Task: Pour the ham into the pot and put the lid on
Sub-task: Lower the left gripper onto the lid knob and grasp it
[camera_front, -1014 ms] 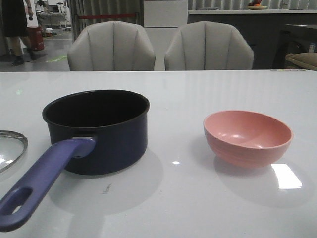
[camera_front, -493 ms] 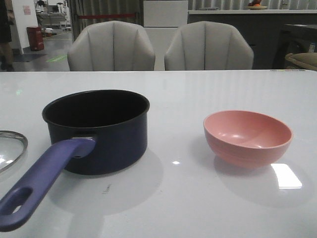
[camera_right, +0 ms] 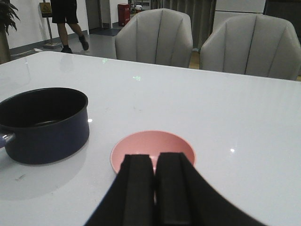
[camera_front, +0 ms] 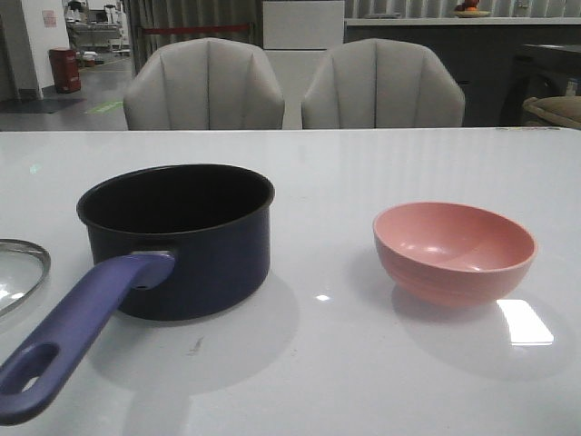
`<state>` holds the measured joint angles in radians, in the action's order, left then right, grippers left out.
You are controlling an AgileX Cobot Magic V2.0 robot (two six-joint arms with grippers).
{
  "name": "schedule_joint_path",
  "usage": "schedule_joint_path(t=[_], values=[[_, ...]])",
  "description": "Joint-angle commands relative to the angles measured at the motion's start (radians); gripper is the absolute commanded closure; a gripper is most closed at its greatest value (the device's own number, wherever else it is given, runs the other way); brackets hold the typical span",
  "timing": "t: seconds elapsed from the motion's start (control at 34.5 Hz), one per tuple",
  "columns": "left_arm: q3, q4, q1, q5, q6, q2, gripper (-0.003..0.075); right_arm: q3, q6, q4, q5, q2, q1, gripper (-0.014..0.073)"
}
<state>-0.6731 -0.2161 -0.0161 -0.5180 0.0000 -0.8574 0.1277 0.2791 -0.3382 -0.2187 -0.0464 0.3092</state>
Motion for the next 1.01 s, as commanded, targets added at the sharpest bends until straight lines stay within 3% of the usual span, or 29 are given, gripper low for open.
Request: schedule_joint_path(t=[0.0,0.43,0.7,0.84,0.99], values=[[-0.087,-0.045,0.047,-0.012,-0.017,-0.128,0.0042,0.027,0.011,-0.004,0.071,-0.011,0.001,0.0431],[-0.365,0.004,0.069,-0.232,-0.008,-0.643,0.0043,0.027,0.011,-0.004,0.07,-0.011,0.001,0.0431],[-0.45,0.039,0.069,-0.272,-0.026,-0.717,0.0043,0.027,0.011,-0.004,0.069,-0.011,0.001,0.0431],[-0.461,0.172,0.069,-0.267,-0.125,-0.717,0.0043,0.027,0.011,-0.004,0.069,-0.011,0.001,0.0431],[-0.461,0.184,0.069,-0.265,-0.13,-0.725,0.0043,0.027,0.011,-0.004,0.069,-0.011,0.001,0.0431]])
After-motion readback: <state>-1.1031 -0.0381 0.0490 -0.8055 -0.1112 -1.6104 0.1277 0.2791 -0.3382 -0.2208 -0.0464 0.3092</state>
